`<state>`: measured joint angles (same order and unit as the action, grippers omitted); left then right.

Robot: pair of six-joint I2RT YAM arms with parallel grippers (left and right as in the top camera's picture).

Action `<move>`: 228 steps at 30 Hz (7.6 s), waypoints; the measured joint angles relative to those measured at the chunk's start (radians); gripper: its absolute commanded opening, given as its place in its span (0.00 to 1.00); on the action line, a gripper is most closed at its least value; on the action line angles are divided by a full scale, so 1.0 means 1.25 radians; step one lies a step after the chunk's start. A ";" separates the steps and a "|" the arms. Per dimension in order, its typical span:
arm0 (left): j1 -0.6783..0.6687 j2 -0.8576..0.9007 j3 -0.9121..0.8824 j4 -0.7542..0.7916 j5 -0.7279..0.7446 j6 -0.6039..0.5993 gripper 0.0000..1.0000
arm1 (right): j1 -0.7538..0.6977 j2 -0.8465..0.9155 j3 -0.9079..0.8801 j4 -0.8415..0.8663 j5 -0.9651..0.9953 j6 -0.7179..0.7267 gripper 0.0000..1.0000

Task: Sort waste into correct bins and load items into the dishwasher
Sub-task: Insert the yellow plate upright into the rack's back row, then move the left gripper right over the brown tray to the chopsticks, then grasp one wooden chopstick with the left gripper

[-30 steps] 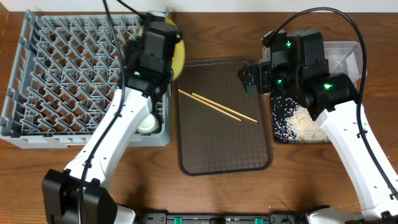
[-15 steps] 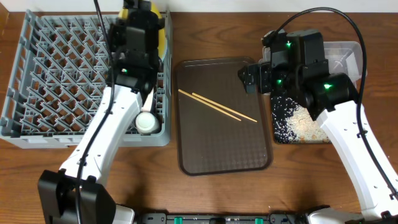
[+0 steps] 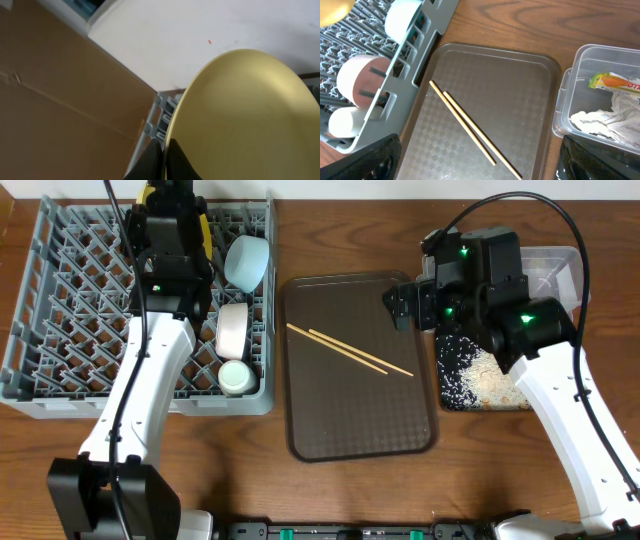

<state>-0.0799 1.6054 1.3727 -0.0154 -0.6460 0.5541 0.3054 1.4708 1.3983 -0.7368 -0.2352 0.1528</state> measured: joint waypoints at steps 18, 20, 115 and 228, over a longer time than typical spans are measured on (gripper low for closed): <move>0.038 0.140 -0.004 0.094 0.016 0.187 0.07 | 0.000 0.000 0.000 0.000 0.000 0.000 0.99; 0.038 0.142 -0.004 0.094 0.022 0.186 0.07 | 0.000 0.000 0.000 0.000 0.000 0.000 0.99; -0.423 0.364 0.196 -0.580 0.505 -1.251 0.91 | 0.000 0.000 0.000 0.000 0.000 0.000 0.99; -0.423 0.475 0.205 -0.597 0.605 -1.210 0.19 | 0.000 0.000 0.000 0.000 0.000 0.000 0.99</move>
<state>-0.6086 2.1994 1.6287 -0.7620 0.1104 -0.9585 0.3054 1.4708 1.3983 -0.7372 -0.2352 0.1528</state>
